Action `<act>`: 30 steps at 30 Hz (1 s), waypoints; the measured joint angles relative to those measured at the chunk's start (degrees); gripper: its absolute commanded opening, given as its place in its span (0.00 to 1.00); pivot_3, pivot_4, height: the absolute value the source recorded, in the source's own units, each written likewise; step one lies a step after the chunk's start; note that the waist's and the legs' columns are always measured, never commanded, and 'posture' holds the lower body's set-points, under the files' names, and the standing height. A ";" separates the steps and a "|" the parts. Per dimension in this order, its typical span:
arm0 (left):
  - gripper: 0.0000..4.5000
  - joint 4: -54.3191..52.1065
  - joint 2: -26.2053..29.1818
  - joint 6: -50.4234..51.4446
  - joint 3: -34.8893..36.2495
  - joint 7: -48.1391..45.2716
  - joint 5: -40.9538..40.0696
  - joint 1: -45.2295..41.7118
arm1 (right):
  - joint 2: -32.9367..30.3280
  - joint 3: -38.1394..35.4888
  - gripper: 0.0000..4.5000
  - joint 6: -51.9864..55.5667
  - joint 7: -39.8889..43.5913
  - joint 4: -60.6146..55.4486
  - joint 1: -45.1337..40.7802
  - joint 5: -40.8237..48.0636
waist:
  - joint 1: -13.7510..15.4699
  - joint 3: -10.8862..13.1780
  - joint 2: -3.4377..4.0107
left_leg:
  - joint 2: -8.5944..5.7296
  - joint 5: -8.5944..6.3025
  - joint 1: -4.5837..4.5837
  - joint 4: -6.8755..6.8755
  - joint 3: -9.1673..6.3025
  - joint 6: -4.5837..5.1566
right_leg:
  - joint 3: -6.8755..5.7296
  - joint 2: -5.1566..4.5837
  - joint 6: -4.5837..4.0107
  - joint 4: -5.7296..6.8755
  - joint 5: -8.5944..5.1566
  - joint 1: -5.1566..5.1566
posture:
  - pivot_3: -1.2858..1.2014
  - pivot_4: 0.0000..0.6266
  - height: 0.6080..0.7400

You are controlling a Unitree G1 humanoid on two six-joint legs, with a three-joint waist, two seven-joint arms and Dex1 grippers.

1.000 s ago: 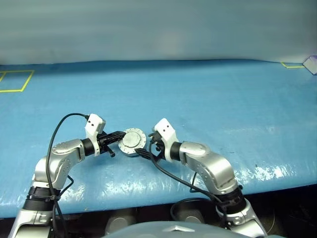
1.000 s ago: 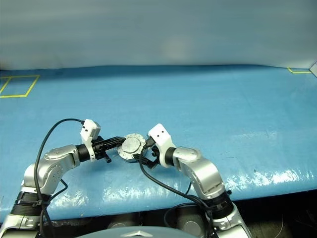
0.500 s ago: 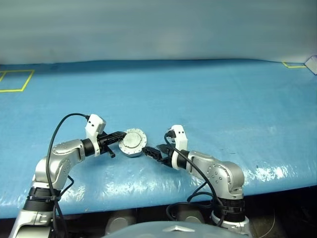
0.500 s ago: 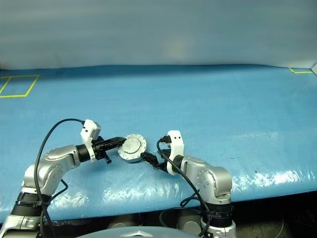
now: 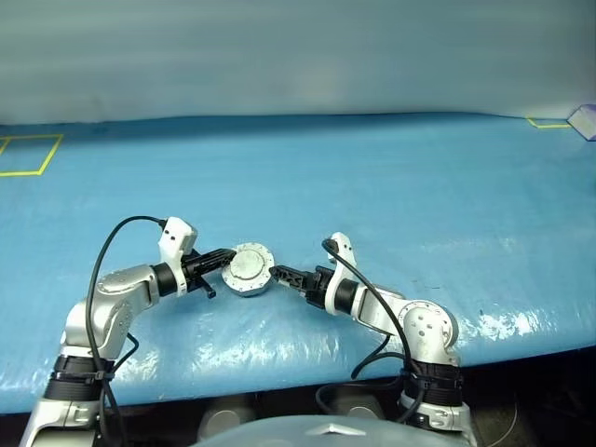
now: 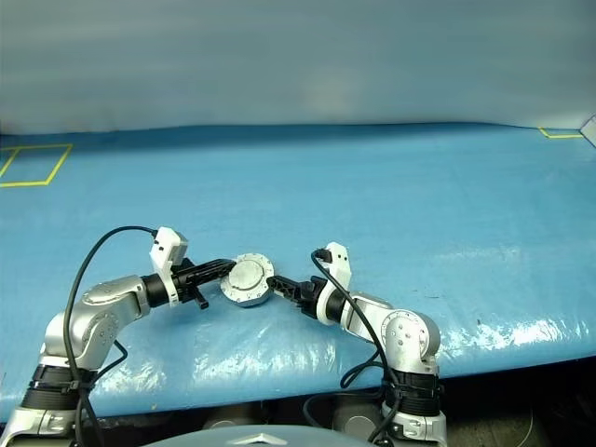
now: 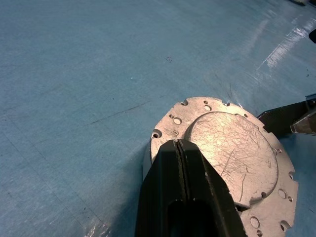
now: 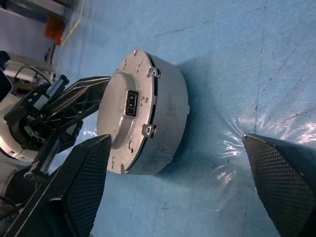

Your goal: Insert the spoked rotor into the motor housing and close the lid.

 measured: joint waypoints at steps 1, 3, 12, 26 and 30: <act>0.00 -0.01 0.00 0.00 0.02 0.01 0.00 0.03 | 0.01 -0.02 0.99 -0.36 -0.79 0.72 -0.03 1.65 | -0.02 -0.01 0.01 | 0.00 0.00 0.00 -0.01 0.00 0.00 | 0.00 0.01 0.00 -0.01 0.00 0.00 | 0.52 0.24 1.00; 0.00 -0.07 -0.01 0.00 0.03 0.01 0.00 0.08 | 0.01 0.04 0.99 -0.80 -2.33 2.50 -0.18 5.20 | -0.05 -0.01 0.01 | 0.00 0.00 0.00 -0.02 0.00 0.00 | 0.00 0.00 0.00 -0.03 0.00 0.01 | 0.52 0.24 1.00; 0.00 -0.59 -0.06 0.02 0.10 0.03 -0.01 0.41 | 0.01 3.42 0.99 -6.86 -8.95 11.39 -1.42 19.19 | -0.04 0.00 0.03 | -0.04 -0.01 -0.01 -0.24 0.03 0.04 | 0.00 0.02 0.01 -0.27 0.01 0.02 | 0.52 0.24 1.00; 0.00 -0.42 0.07 0.14 1.09 1.16 0.73 0.76 | -0.07 5.60 0.37 -12.95 -14.08 15.79 -0.89 30.34 | -0.25 0.08 0.14 | -0.04 -0.02 -0.08 -0.28 0.10 0.05 | 0.03 0.09 0.00 -0.29 0.01 -0.09 | 0.52 0.24 1.00; 0.00 -0.45 -0.29 0.14 1.05 1.17 0.73 0.77 | -0.16 6.09 0.26 -12.91 -16.11 15.51 0.56 32.60 | -0.28 0.09 0.14 | -0.04 -0.03 -0.10 -0.29 0.13 0.07 | 0.04 0.09 0.00 -0.30 0.00 -0.10 | 0.52 0.24 1.00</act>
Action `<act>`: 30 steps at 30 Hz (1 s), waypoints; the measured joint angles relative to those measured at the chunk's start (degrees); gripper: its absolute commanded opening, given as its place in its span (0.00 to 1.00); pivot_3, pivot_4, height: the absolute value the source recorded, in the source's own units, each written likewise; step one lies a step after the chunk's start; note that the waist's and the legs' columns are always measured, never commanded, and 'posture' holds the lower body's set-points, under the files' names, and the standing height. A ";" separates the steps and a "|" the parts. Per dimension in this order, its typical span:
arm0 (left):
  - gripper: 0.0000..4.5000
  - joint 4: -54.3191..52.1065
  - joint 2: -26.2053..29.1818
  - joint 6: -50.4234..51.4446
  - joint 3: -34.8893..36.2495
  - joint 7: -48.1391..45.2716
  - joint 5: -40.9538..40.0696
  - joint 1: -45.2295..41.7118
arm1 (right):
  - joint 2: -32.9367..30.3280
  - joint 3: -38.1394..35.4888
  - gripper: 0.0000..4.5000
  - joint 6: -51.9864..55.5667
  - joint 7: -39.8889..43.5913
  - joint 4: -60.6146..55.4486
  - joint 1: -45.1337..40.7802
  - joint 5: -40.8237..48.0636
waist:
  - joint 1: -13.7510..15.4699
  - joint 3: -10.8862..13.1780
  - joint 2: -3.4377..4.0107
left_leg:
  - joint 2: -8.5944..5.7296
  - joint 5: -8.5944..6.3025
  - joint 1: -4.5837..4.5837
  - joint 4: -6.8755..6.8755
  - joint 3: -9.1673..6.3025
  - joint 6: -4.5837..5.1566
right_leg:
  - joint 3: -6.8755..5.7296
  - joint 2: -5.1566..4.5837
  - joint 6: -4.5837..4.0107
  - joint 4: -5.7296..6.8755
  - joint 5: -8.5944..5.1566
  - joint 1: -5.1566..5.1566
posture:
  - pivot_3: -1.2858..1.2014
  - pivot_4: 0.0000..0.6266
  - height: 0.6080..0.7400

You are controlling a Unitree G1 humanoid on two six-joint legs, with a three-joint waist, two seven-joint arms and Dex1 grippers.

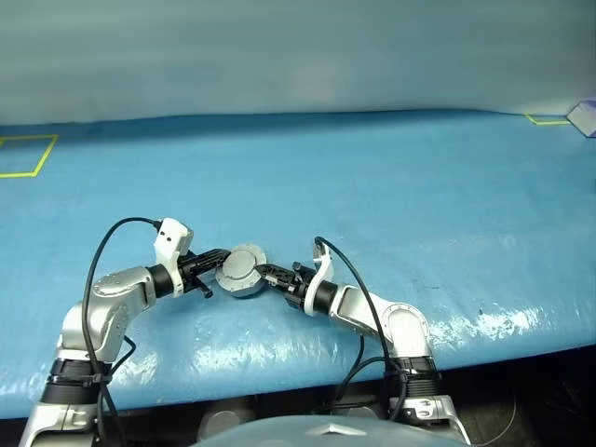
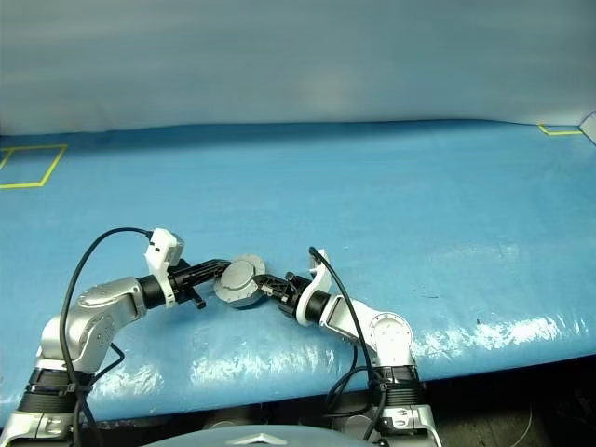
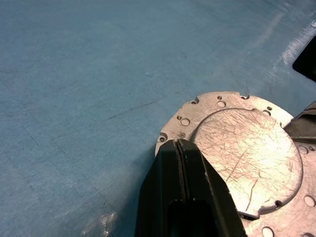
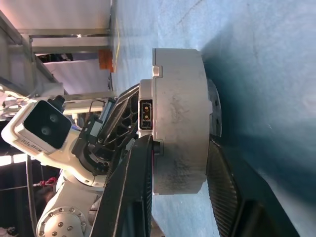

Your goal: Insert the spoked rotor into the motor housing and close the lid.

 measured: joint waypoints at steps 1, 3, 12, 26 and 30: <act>0.00 0.00 -0.04 0.00 -0.02 0.00 0.01 0.00 | -0.02 0.04 0.26 0.01 -0.33 -0.01 0.17 0.43 | -0.01 0.00 0.00 | 0.00 0.00 0.00 0.00 0.02 0.00 | 0.01 -0.01 0.00 0.00 0.00 0.00 | 0.52 0.24 1.00; 0.00 0.00 -0.11 -0.01 -0.01 0.01 0.02 0.00 | -0.04 0.08 0.26 0.02 -0.79 -0.04 0.20 0.92 | -0.01 0.00 0.00 | 0.00 0.00 0.00 0.00 0.02 0.00 | 0.00 0.00 0.00 0.00 0.00 0.00 | 0.52 0.24 1.00; 0.00 -0.16 -2.85 -0.08 2.86 1.55 -1.34 0.92 | -0.06 0.74 0.26 0.05 -1.84 -0.27 0.23 1.98 | -0.25 0.01 -0.01 | 0.02 -0.01 -0.03 0.00 0.03 0.02 | 0.00 0.01 0.00 0.00 0.00 -0.05 | 0.52 0.24 1.00; 0.20 -17.07 -22.17 4.90 20.68 21.72 -31.04 15.14 | -0.05 -0.41 0.26 -9.07 -4.66 -3.24 1.31 5.11 | 0.11 0.15 -0.11 | 0.15 -0.07 -0.78 0.49 -0.08 0.12 | 0.01 -0.03 0.23 -0.06 0.17 -0.44 | 0.52 0.24 1.00; 0.51 -18.19 -30.27 5.38 20.50 31.11 -38.79 19.77 | -0.06 -1.31 0.26 -11.37 -5.00 -3.27 -0.03 6.00 | 0.20 0.27 -0.08 | 0.13 -0.09 -0.77 0.74 -0.09 0.16 | 0.00 -0.04 0.27 -0.06 0.19 -0.30 | 0.52 0.24 1.00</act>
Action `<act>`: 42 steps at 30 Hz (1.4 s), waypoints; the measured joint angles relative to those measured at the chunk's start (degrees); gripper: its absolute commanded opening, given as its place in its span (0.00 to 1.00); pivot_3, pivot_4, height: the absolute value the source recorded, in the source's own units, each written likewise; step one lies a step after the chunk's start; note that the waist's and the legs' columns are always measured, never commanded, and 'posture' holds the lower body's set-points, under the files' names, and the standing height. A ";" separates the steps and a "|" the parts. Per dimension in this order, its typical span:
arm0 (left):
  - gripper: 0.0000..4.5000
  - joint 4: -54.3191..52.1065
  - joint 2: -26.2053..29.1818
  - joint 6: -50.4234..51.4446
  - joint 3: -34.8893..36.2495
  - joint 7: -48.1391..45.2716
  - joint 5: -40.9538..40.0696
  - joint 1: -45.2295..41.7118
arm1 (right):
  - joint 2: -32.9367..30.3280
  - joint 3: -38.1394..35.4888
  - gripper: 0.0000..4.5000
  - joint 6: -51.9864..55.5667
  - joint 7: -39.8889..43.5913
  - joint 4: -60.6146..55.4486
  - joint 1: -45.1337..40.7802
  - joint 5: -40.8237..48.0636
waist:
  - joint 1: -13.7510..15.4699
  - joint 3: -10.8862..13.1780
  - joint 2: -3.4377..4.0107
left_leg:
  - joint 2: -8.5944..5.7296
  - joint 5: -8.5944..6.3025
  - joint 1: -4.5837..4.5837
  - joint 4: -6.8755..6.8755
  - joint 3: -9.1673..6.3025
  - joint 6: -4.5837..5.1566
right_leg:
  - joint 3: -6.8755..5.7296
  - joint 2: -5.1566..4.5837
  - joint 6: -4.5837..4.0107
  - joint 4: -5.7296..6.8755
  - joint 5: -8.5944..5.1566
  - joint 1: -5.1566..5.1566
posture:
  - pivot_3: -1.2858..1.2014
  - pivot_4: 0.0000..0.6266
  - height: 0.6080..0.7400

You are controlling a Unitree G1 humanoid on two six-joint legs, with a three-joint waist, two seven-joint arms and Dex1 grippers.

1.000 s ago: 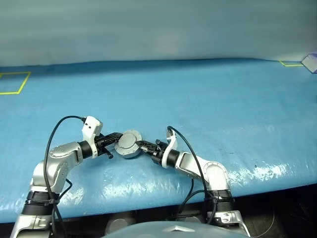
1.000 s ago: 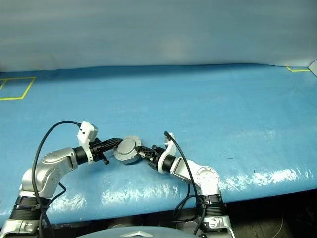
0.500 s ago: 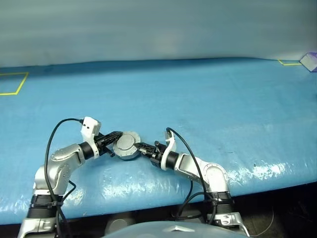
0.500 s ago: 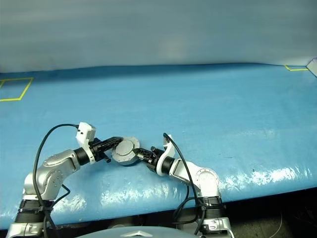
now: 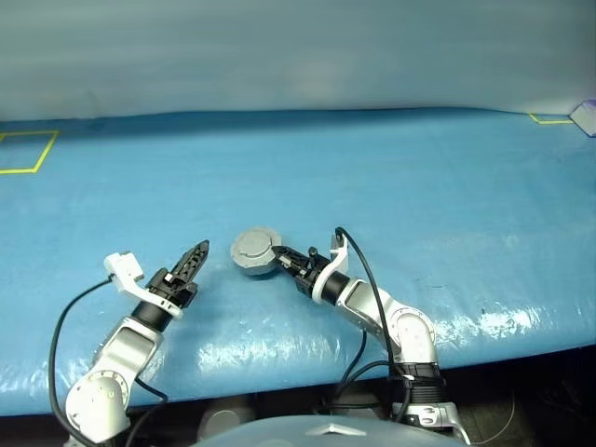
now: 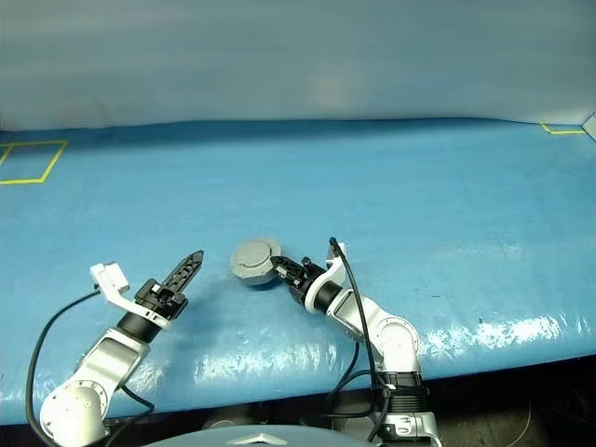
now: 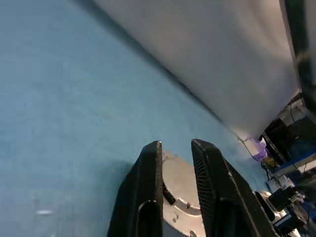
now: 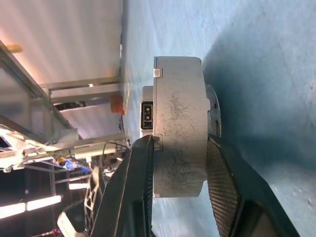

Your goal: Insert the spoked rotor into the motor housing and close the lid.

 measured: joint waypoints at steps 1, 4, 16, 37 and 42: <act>0.58 -0.02 -2.27 -0.14 -0.52 2.00 -1.96 0.95 | -0.01 -0.09 0.26 -0.32 -0.01 0.00 -0.60 0.17 | 0.02 0.01 -0.02 | -0.01 0.00 0.00 0.03 0.00 0.01 | 0.00 -0.01 0.01 -0.01 0.00 0.02 | 0.52 0.24 1.00; 0.81 0.06 -5.20 -0.89 -2.65 6.95 -7.71 2.39 | -0.04 -0.20 0.26 -1.29 -0.01 0.00 -3.07 0.68 | 0.05 0.16 -0.12 | -0.11 0.00 -0.03 0.03 -0.09 0.00 | -0.06 0.10 -0.03 0.01 -0.01 0.00 | 0.52 0.24 1.00; 1.00 1.42 -5.33 -6.61 -10.78 8.74 -20.84 4.28 | 0.23 1.48 0.26 -1.15 -0.16 -0.07 -6.03 3.23 | 0.04 0.19 -0.07 | -0.19 -0.09 -0.09 0.01 0.06 0.15 | 0.02 0.02 -0.09 -0.07 -0.02 -0.03 | 0.52 0.24 1.00; 0.96 10.19 -4.99 -9.72 -13.03 0.37 -26.12 1.26 | -0.33 8.11 0.26 1.48 -2.25 -4.26 -2.16 7.75 | 0.04 0.20 -0.07 | -0.19 -0.10 -0.09 0.05 0.07 0.16 | 0.01 0.03 -0.09 -0.06 -0.02 -0.03 | 0.52 0.24 1.00; 0.64 10.26 -5.00 -10.96 -13.02 2.07 -27.74 1.14 | -0.42 8.20 0.26 1.34 -2.63 -4.35 -1.52 7.80 | 0.04 0.20 -0.07 | -0.19 -0.10 -0.09 0.06 0.07 0.16 | 0.02 0.02 -0.09 -0.06 -0.02 -0.03 | 0.52 0.24 1.00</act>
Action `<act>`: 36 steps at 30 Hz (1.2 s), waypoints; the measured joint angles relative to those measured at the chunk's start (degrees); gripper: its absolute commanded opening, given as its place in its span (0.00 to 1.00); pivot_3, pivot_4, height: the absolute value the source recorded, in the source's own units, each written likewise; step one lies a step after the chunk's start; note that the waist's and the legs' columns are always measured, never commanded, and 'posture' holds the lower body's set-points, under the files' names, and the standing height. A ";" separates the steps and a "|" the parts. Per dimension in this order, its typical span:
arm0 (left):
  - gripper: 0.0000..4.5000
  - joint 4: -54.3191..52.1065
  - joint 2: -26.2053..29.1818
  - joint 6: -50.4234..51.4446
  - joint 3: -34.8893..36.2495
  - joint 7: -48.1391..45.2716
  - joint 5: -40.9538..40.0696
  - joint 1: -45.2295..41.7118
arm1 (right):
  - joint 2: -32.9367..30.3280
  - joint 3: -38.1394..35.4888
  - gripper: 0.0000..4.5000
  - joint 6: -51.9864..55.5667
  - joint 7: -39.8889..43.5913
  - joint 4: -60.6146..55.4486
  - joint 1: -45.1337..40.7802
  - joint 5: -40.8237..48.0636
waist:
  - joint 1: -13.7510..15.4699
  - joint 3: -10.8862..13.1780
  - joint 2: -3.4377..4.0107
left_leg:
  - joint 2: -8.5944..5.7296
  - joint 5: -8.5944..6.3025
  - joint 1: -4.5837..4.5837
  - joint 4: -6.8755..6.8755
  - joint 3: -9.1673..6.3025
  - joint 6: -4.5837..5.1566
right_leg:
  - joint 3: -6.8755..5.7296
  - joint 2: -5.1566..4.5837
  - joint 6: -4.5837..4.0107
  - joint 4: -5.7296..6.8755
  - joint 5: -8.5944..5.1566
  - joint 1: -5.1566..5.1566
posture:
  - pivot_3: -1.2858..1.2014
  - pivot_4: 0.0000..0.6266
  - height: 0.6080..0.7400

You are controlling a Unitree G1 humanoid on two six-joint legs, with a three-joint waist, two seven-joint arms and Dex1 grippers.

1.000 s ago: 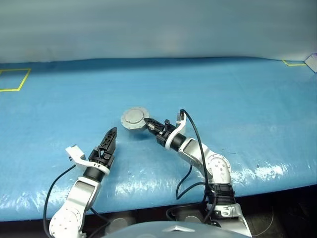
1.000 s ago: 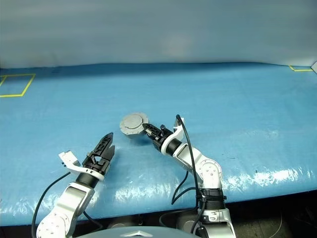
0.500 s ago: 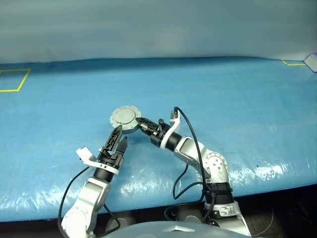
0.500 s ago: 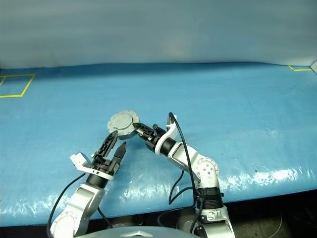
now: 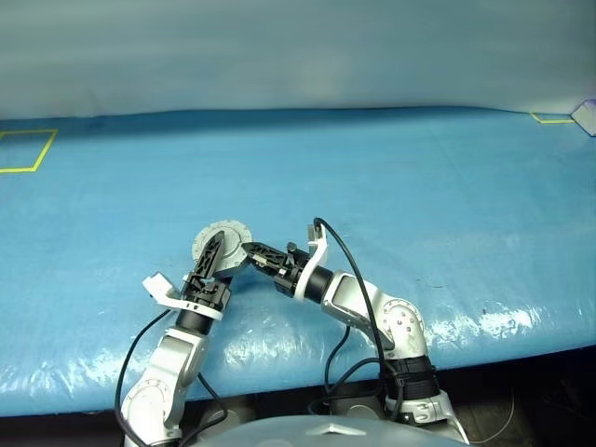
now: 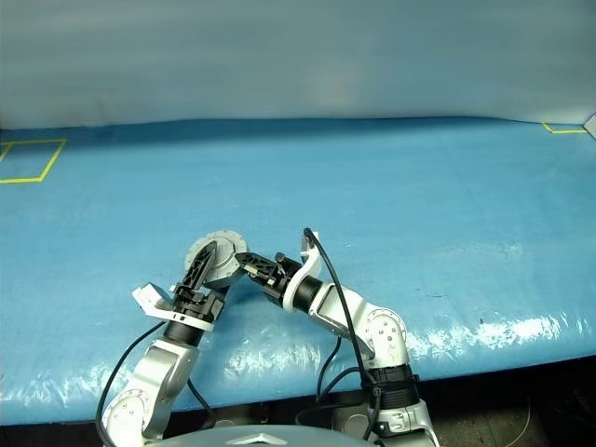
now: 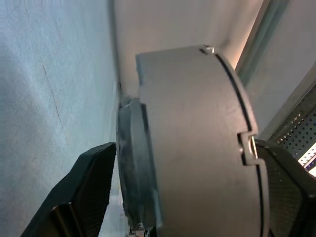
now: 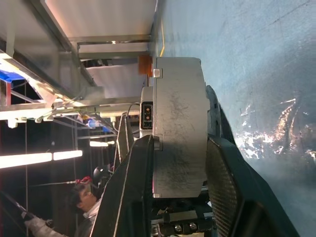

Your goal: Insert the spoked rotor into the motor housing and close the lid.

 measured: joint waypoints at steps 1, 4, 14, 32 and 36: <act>0.57 0.01 0.00 -0.22 -0.02 0.43 -0.34 -0.02 | 0.00 -0.03 0.26 -0.04 0.00 -0.11 0.00 -0.04 | 0.01 0.00 0.00 | 0.00 0.00 0.00 0.00 -0.01 0.00 | -0.01 0.00 0.00 0.00 0.00 0.00 | 0.52 0.24 1.00; 0.55 0.00 -0.01 -0.67 -0.43 1.20 -1.19 -0.08 | -0.03 0.12 0.26 -0.25 0.88 -0.95 -0.01 -2.18 | 0.01 0.00 0.00 | -0.01 0.00 0.00 0.00 0.00 0.00 | 0.00 0.00 0.00 0.00 0.00 0.00 | 0.52 0.24 1.00; 0.55 -0.29 0.08 -5.03 -1.69 6.55 1.51 -1.35 | -10.36 5.17 0.78 -2.06 15.53 -9.35 -0.95 -24.08 | 0.19 -0.01 -0.02 | -0.09 0.00 0.00 0.06 0.03 0.00 | -0.02 0.00 0.04 -0.02 0.02 0.04 | 0.52 0.24 1.00; 0.55 40.90 9.48 -7.07 9.15 3.89 19.97 -44.70 | -23.92 20.36 1.00 -26.26 40.42 -21.16 8.44 -71.01 | 1.14 0.15 -0.52 | -0.16 0.05 0.09 0.22 -0.03 -0.08 | -0.02 0.09 0.55 -0.02 0.34 0.18 | 0.52 0.24 1.00; 0.55 53.88 12.58 -8.80 10.21 -1.71 27.57 -52.93 | -23.35 20.97 1.00 -27.31 39.86 -20.74 9.47 -76.44 | 1.03 0.23 -0.65 | -0.19 0.05 0.08 0.20 -0.02 -0.08 | -0.02 0.08 0.56 -0.02 0.35 0.16 | 0.52 0.24 1.00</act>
